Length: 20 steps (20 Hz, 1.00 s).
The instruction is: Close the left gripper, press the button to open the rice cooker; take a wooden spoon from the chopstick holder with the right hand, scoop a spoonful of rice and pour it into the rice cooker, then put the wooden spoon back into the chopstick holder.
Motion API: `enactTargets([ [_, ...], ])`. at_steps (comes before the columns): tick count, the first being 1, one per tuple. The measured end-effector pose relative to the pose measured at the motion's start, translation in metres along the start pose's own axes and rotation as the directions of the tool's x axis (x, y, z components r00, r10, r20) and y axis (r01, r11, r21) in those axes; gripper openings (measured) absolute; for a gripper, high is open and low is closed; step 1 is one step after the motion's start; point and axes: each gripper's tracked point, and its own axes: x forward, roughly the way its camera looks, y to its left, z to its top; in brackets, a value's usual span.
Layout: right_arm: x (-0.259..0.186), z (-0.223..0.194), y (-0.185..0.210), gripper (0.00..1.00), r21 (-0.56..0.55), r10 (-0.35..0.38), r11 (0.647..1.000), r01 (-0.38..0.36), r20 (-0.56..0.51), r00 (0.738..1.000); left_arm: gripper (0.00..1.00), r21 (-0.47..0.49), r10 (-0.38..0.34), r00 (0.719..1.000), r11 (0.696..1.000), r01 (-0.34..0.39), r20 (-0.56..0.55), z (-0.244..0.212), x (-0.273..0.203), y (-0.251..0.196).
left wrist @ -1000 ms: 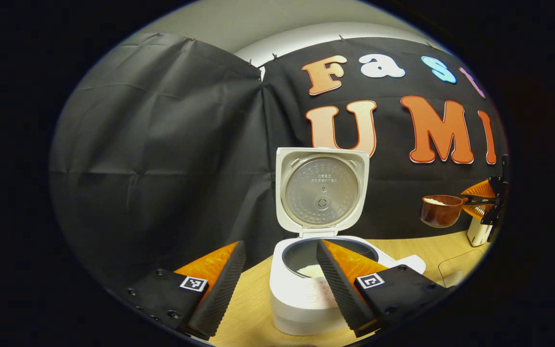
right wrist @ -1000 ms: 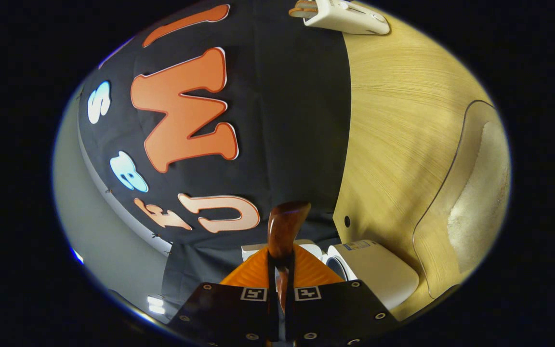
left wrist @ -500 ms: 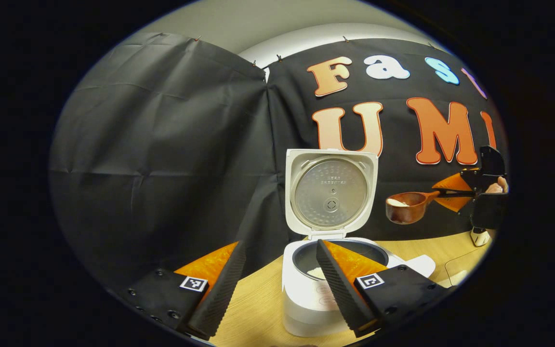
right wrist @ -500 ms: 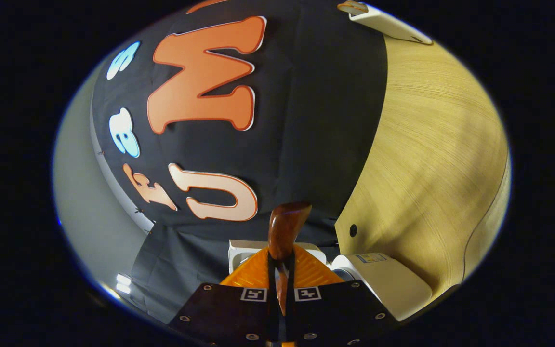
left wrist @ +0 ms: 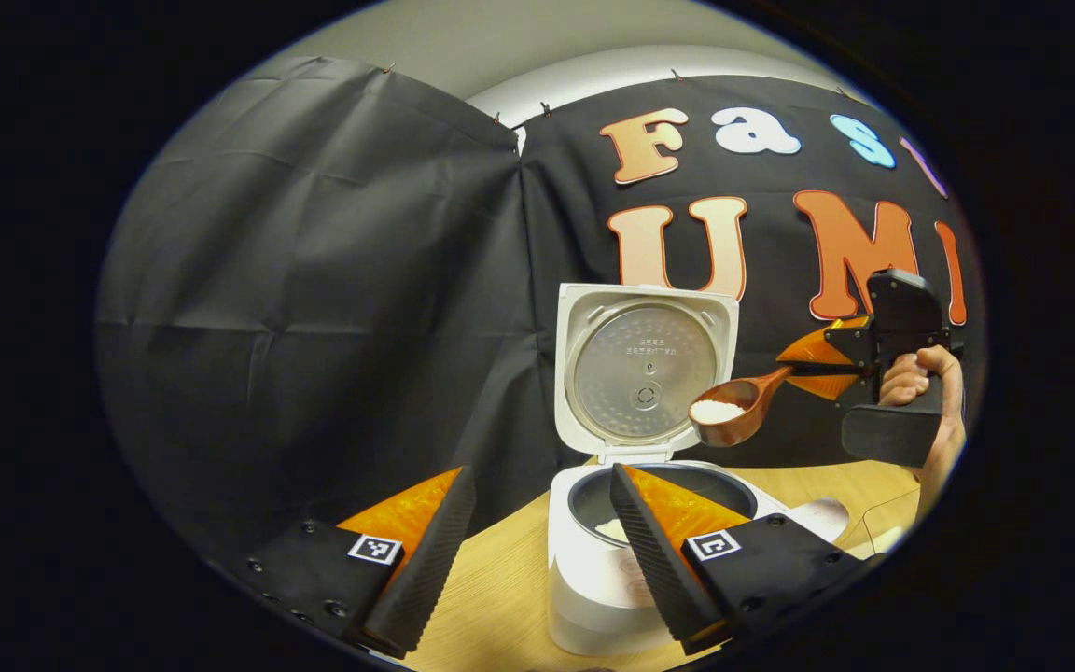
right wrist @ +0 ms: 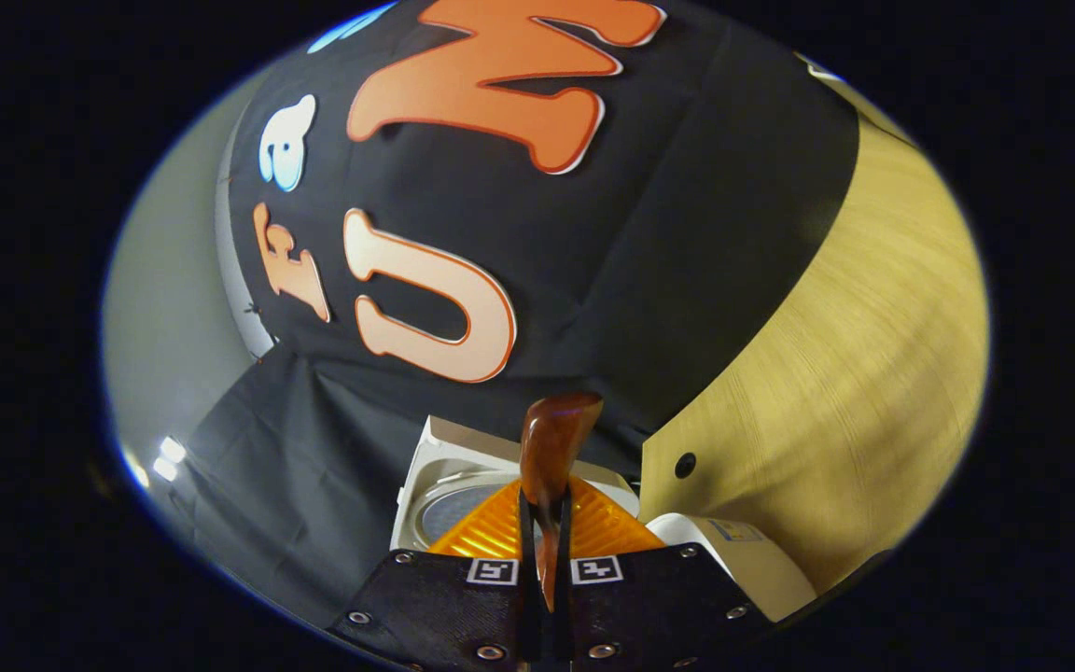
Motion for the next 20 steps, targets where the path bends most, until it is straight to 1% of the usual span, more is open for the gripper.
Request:
enactTargets([
  [1,0.005,0.002,0.000,0.06,-0.033,-0.002,0.999,0.002,0.008,1.000,0.90,0.000,0.000,1.000,1.000,0.000,-0.004,-0.001,0.000,0.001],
  [2,0.010,0.000,0.004,0.06,-0.050,-0.003,0.999,0.004,0.006,1.000,0.95,0.003,0.010,1.000,1.000,-0.010,-0.014,-0.005,0.003,0.001],
  [3,0.015,0.000,0.006,0.06,-0.076,-0.004,0.997,0.005,0.005,1.000,0.95,0.002,0.014,1.000,1.000,-0.014,-0.020,-0.007,0.002,0.003],
  [4,0.019,-0.001,0.009,0.06,-0.108,0.002,0.994,-0.002,0.003,1.000,0.90,-0.006,0.008,1.000,1.000,-0.008,-0.023,-0.007,0.002,0.002],
  [7,0.026,0.000,0.012,0.06,-0.227,0.006,0.974,0.001,0.028,1.000,0.91,-0.001,0.017,1.000,1.000,-0.017,-0.025,-0.008,0.003,0.004],
  [8,0.027,-0.001,0.016,0.06,-0.261,0.014,0.965,-0.006,0.029,0.999,0.95,0.000,0.021,0.999,1.000,-0.021,-0.025,-0.008,0.003,0.005],
  [9,0.028,-0.003,0.016,0.06,-0.288,0.020,0.958,-0.011,0.028,0.999,0.95,0.000,0.023,0.999,1.000,-0.023,-0.024,-0.008,0.004,0.004],
  [10,0.029,-0.007,0.022,0.06,-0.311,0.032,0.950,-0.025,0.019,0.999,0.91,-0.001,0.024,0.999,1.000,-0.024,-0.024,-0.008,0.004,0.005],
  [11,0.030,-0.009,0.023,0.06,-0.331,0.040,0.943,-0.032,0.015,0.999,0.91,-0.002,0.024,0.999,1.000,-0.024,-0.026,-0.008,0.004,0.004],
  [13,0.028,-0.014,0.025,0.06,-0.383,0.055,0.923,-0.049,0.007,0.998,0.91,-0.003,0.024,0.999,1.000,-0.024,-0.029,-0.009,0.004,0.004],
  [16,0.027,-0.016,0.035,0.06,-0.467,0.081,0.882,-0.068,0.007,0.997,0.91,-0.003,0.024,0.999,1.000,-0.025,-0.030,-0.009,0.004,0.004],
  [20,0.025,-0.021,0.047,0.06,-0.546,0.124,0.831,-0.103,0.002,0.992,0.91,-0.002,0.020,0.999,1.000,-0.020,-0.028,-0.008,0.004,0.004],
])
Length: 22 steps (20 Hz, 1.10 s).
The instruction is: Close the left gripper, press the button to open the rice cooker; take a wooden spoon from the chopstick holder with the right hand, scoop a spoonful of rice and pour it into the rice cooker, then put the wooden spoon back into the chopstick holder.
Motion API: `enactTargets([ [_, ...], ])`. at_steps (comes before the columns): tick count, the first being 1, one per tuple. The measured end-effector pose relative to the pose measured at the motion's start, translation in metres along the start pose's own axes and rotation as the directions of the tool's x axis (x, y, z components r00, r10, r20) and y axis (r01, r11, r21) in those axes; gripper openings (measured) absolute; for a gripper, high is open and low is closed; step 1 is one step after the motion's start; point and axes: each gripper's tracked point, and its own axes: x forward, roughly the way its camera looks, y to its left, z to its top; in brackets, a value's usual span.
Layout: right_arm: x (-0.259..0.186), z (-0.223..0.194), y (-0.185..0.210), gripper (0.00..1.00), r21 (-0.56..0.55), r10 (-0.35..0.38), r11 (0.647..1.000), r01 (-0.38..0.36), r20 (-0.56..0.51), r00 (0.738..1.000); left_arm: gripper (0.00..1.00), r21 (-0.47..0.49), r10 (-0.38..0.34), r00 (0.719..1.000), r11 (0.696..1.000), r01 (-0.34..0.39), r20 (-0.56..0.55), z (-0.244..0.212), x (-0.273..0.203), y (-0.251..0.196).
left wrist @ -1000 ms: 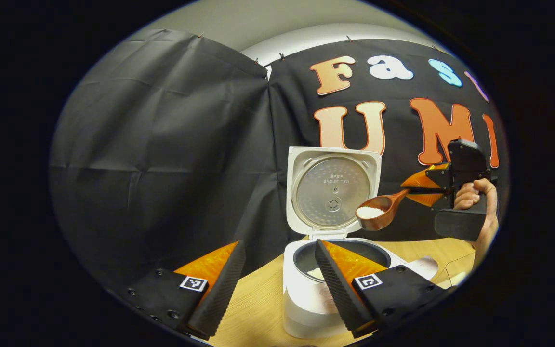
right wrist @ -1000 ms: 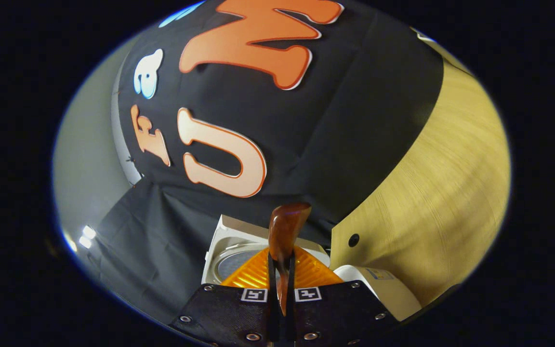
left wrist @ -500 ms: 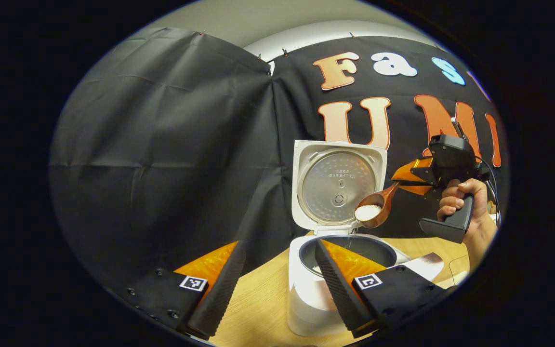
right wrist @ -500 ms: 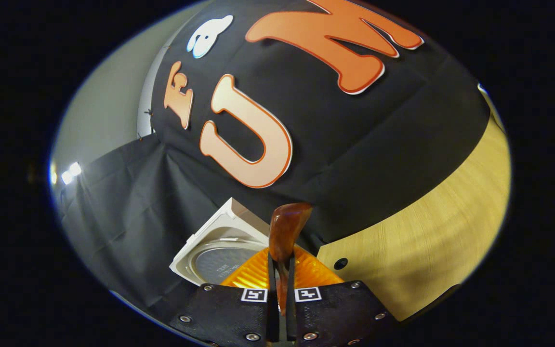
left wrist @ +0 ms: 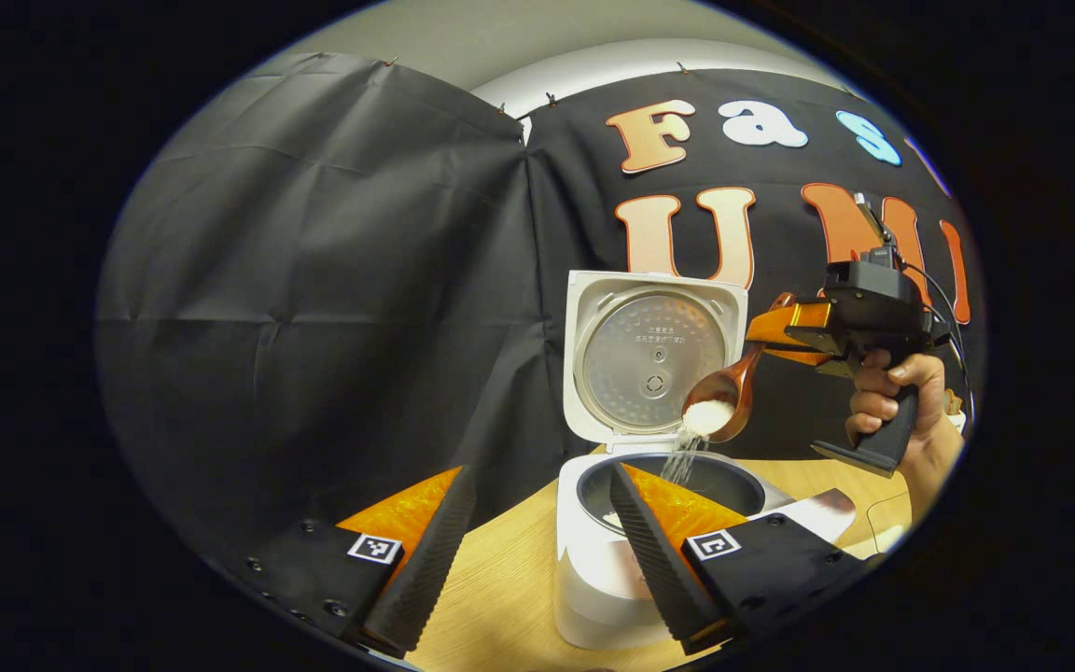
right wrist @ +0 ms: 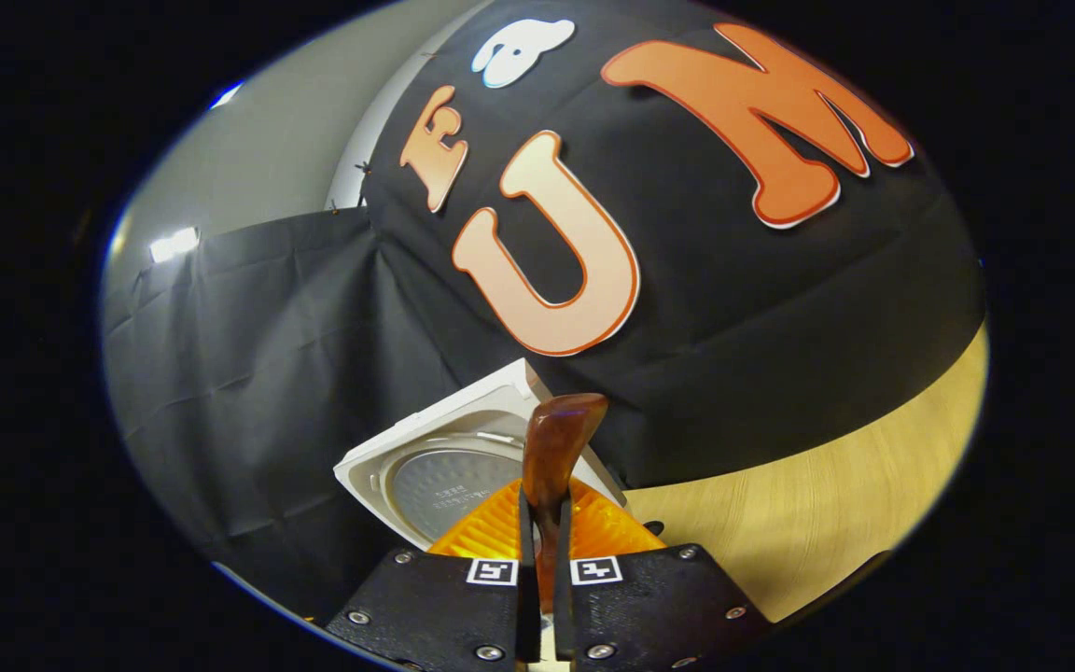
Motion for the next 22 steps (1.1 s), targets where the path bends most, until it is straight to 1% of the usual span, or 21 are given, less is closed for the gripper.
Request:
enactTargets([
  [1,0.000,0.000,0.001,0.06,-0.033,0.008,0.999,-0.008,0.005,1.000,0.91,0.002,0.002,1.000,1.000,-0.002,0.000,0.000,0.000,0.000],
  [2,0.001,0.000,0.007,0.06,-0.057,0.029,0.998,-0.028,0.009,1.000,0.95,0.003,-0.002,1.000,1.000,0.002,0.001,0.000,0.000,-0.001],
  [3,0.001,0.000,0.008,0.06,-0.090,0.040,0.995,-0.039,0.010,0.999,0.91,0.005,0.000,1.000,1.000,0.000,0.001,0.001,0.000,0.000],
  [6,0.000,0.002,0.018,0.06,-0.167,0.086,0.982,-0.082,0.015,0.996,0.91,0.008,-0.001,1.000,1.000,0.001,0.005,0.001,0.000,0.000],
  [10,-0.007,0.007,0.031,0.06,-0.271,0.113,0.957,-0.101,0.031,0.993,0.91,0.014,0.005,1.000,1.000,-0.005,0.018,0.005,-0.002,0.001],
  [11,-0.008,0.008,0.032,0.06,-0.300,0.114,0.949,-0.098,0.034,0.993,0.95,0.016,0.005,1.000,1.000,-0.006,0.022,0.006,-0.002,0.001],
  [12,-0.009,0.006,0.038,0.06,-0.327,0.125,0.939,-0.107,0.034,0.992,0.95,0.017,0.007,1.000,1.000,-0.007,0.025,0.007,-0.002,0.001],
  [13,-0.011,0.006,0.040,0.06,-0.362,0.134,0.925,-0.113,0.033,0.990,0.95,0.019,0.006,1.000,1.000,-0.007,0.028,0.008,-0.003,0.000],
  [14,-0.012,0.005,0.045,0.06,-0.400,0.152,0.908,-0.127,0.030,0.988,0.91,0.018,0.008,1.000,1.000,-0.009,0.030,0.009,-0.003,0.000],
  [17,-0.017,-0.001,0.055,0.06,-0.542,0.181,0.831,-0.128,0.046,0.982,0.91,0.021,0.005,0.999,1.000,-0.006,0.035,0.010,-0.008,0.001],
  [18,-0.021,-0.005,0.060,0.06,-0.578,0.192,0.806,-0.129,0.049,0.980,0.95,0.026,0.006,0.999,1.000,-0.007,0.037,0.011,-0.007,0.000],
  [19,-0.023,-0.008,0.066,0.06,-0.605,0.210,0.784,-0.139,0.047,0.977,0.95,0.033,0.007,0.999,0.999,-0.008,0.041,0.012,-0.008,0.000],
  [20,-0.023,-0.010,0.068,0.10,-0.626,0.235,0.763,-0.160,0.038,0.971,0.95,0.040,0.008,0.999,0.999,-0.010,0.046,0.014,-0.008,-0.001],
  [21,-0.023,-0.011,0.070,0.06,-0.648,0.253,0.742,-0.172,0.032,0.967,0.91,0.045,0.003,0.999,0.999,-0.005,0.047,0.014,-0.009,-0.004],
  [22,-0.025,-0.011,0.072,0.06,-0.675,0.267,0.716,-0.179,0.026,0.963,0.95,0.049,0.000,0.999,0.999,-0.003,0.053,0.016,-0.010,-0.006],
])
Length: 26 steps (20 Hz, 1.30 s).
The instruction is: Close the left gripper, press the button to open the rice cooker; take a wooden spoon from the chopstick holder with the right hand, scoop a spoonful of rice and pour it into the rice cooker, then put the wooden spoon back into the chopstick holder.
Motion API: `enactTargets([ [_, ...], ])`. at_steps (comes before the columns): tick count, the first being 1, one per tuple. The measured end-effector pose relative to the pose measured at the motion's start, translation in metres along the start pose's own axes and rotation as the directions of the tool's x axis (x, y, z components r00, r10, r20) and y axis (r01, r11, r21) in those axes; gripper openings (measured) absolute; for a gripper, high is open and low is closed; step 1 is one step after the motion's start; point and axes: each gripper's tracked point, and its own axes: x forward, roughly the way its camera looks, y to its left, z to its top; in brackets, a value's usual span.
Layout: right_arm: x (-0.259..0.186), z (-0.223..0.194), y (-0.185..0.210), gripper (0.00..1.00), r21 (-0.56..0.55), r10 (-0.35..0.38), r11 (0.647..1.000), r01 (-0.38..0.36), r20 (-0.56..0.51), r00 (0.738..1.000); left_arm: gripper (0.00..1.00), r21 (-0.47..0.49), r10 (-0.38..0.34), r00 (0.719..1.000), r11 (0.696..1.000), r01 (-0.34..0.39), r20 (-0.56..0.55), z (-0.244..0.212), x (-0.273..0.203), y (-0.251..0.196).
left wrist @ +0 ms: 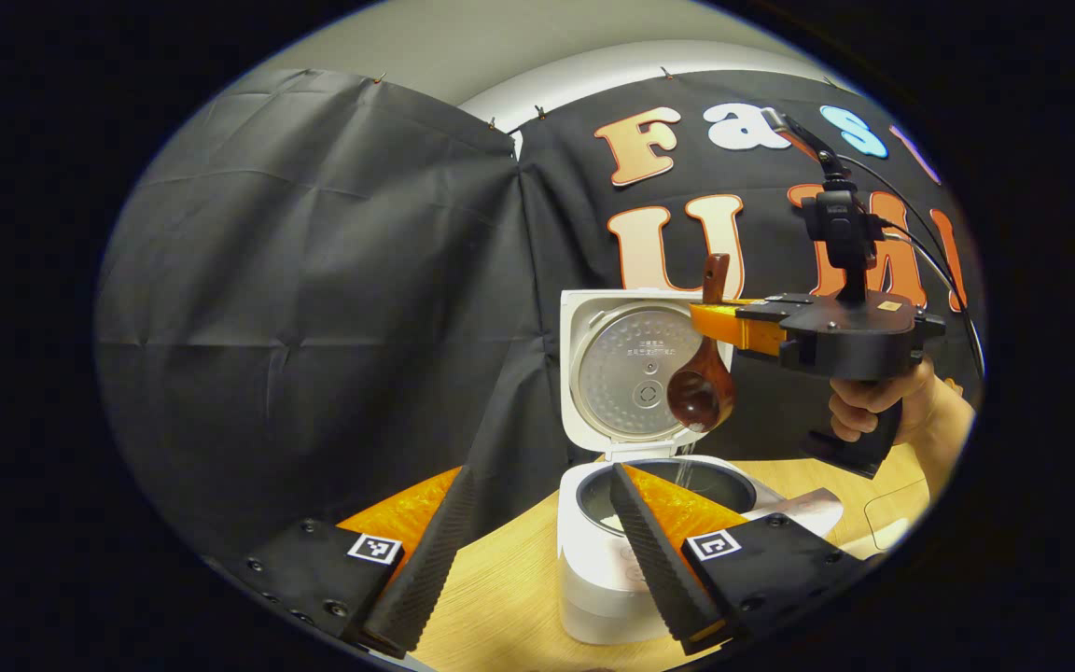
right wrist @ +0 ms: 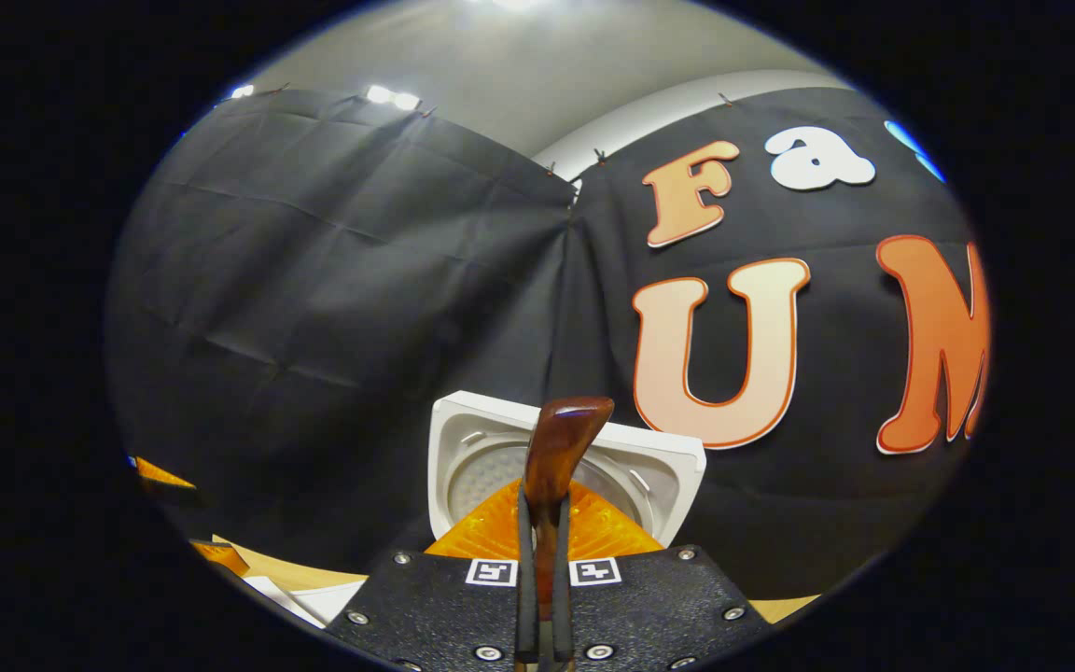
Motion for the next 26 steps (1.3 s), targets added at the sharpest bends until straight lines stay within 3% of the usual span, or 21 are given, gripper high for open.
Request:
enactTargets([
  [4,-0.002,0.003,0.006,0.06,-0.133,0.053,0.990,-0.049,0.024,0.998,0.95,0.028,-0.002,1.000,1.000,0.001,0.028,0.007,-0.008,-0.005],
  [5,-0.002,0.002,0.005,0.06,-0.135,0.063,0.989,-0.060,0.019,0.998,0.90,0.017,-0.006,1.000,1.000,0.005,0.030,0.009,-0.010,-0.006],
  [6,-0.005,0.000,0.009,0.06,-0.132,0.080,0.988,-0.078,0.012,0.997,0.95,0.014,-0.001,0.999,1.000,0.000,0.036,0.011,-0.010,-0.007],
  [8,-0.007,0.000,0.007,0.06,-0.113,0.078,0.991,-0.078,0.000,0.997,0.95,0.018,0.008,0.999,1.000,-0.009,0.044,0.014,-0.007,-0.006],
  [9,-0.008,0.000,0.003,0.06,-0.096,0.060,0.994,-0.060,-0.006,0.998,0.90,0.016,0.003,0.999,1.000,-0.004,0.045,0.014,-0.008,-0.008],
  [11,-0.019,0.000,-0.003,0.06,0.000,0.039,0.999,-0.039,-0.019,0.999,0.90,0.008,-0.002,0.999,1.000,0.001,0.048,0.016,-0.011,-0.009],
  [13,-0.028,0.002,-0.018,0.06,0.139,0.029,0.990,-0.024,-0.033,0.999,1.00,0.007,0.000,0.999,1.000,0.000,0.051,0.018,-0.012,-0.010],
  [17,-0.054,0.007,-0.049,0.06,0.353,0.027,0.936,0.000,-0.072,0.997,0.90,-0.004,-0.015,0.999,1.000,0.015,0.041,0.016,-0.013,-0.018],
  [19,-0.072,0.010,-0.064,0.10,0.395,0.004,0.918,0.031,-0.086,0.996,0.95,-0.011,-0.024,0.999,1.000,0.025,0.040,0.019,-0.010,-0.029],
  [20,-0.080,0.011,-0.073,0.06,0.406,-0.014,0.912,0.051,-0.094,0.995,0.90,-0.015,-0.032,0.999,0.999,0.033,0.039,0.019,-0.010,-0.031],
  [22,-0.097,0.010,-0.082,0.11,0.448,-0.030,0.890,0.083,-0.125,0.992,0.90,-0.029,-0.050,0.998,0.998,0.051,0.036,0.019,-0.007,-0.037],
  [23,-0.105,0.011,-0.084,0.06,0.467,-0.032,0.880,0.091,-0.134,0.990,0.90,-0.032,-0.052,0.998,0.998,0.053,0.033,0.019,-0.007,-0.039],
  [26,-0.133,0.011,-0.102,0.06,0.478,-0.078,0.866,0.146,-0.159,0.984,0.90,-0.033,-0.064,0.997,0.997,0.065,0.030,0.019,-0.005,-0.048],
])
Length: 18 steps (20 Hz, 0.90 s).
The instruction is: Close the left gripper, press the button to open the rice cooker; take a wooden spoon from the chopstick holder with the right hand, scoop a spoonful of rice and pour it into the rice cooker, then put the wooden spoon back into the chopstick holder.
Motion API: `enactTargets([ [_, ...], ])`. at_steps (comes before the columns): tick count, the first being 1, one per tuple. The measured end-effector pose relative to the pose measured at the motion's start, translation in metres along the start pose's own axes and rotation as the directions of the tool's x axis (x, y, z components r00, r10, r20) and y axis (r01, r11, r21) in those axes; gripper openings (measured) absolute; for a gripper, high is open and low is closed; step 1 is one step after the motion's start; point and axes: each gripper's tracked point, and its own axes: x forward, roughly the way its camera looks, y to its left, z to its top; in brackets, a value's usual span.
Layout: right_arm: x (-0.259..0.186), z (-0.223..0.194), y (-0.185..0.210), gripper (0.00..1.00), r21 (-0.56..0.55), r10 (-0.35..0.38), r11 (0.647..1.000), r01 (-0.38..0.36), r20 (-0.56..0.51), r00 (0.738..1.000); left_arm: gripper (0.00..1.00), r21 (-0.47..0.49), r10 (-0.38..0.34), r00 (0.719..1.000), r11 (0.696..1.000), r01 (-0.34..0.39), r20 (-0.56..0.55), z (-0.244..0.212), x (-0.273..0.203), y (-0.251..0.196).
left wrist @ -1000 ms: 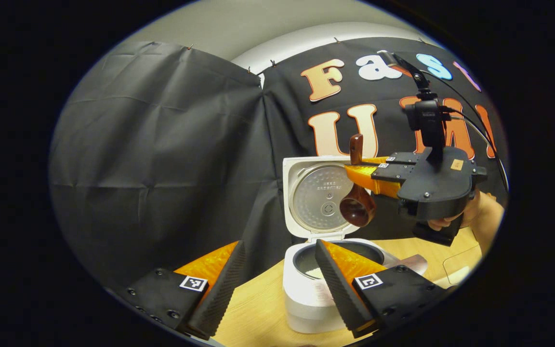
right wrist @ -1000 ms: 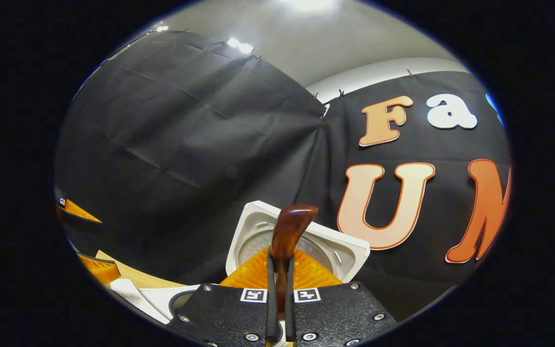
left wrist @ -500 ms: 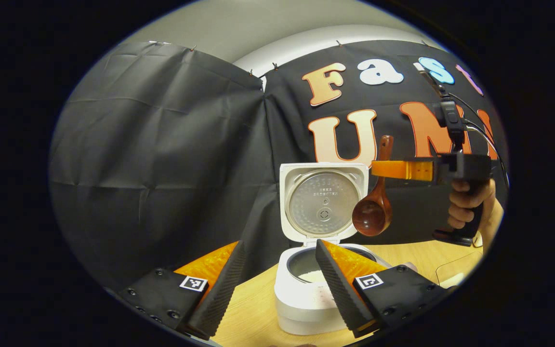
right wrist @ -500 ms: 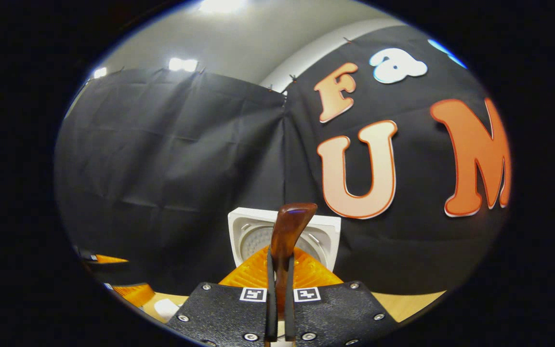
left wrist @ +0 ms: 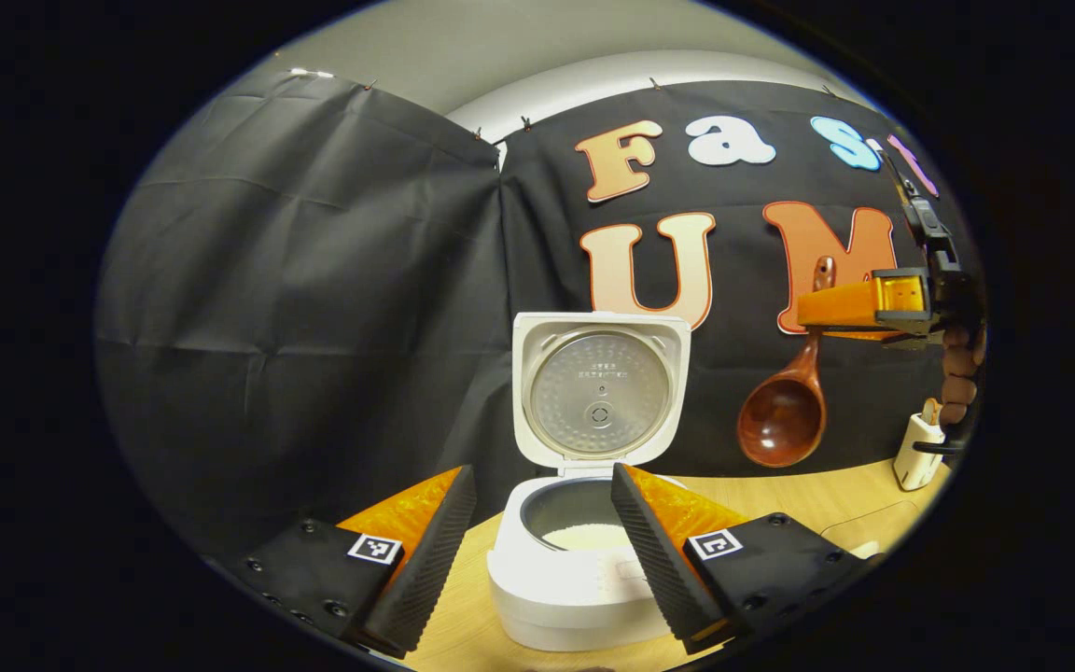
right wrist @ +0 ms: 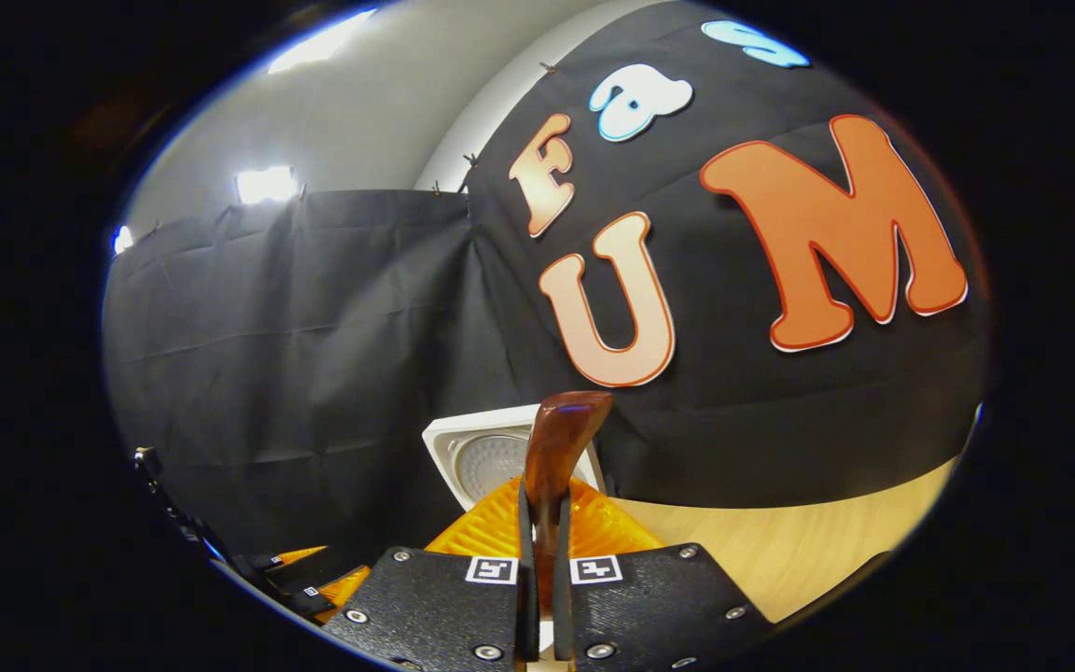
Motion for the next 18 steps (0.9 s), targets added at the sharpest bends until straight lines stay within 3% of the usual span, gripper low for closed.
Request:
enactTargets([
  [8,-0.091,0.008,-0.078,0.06,0.003,-0.230,0.973,0.230,0.007,0.973,0.90,0.012,-0.049,0.998,0.999,0.049,-0.029,-0.008,0.005,-0.027],
  [10,-0.118,0.008,-0.096,0.06,0.002,-0.286,0.958,0.286,0.025,0.958,0.96,0.002,-0.054,0.998,0.999,0.054,-0.044,-0.014,0.008,-0.030],
  [18,-0.222,0.007,-0.163,0.06,0.028,-0.503,0.865,0.502,0.039,0.864,0.96,0.021,-0.079,0.993,0.997,0.081,-0.085,-0.023,0.016,-0.054],
])
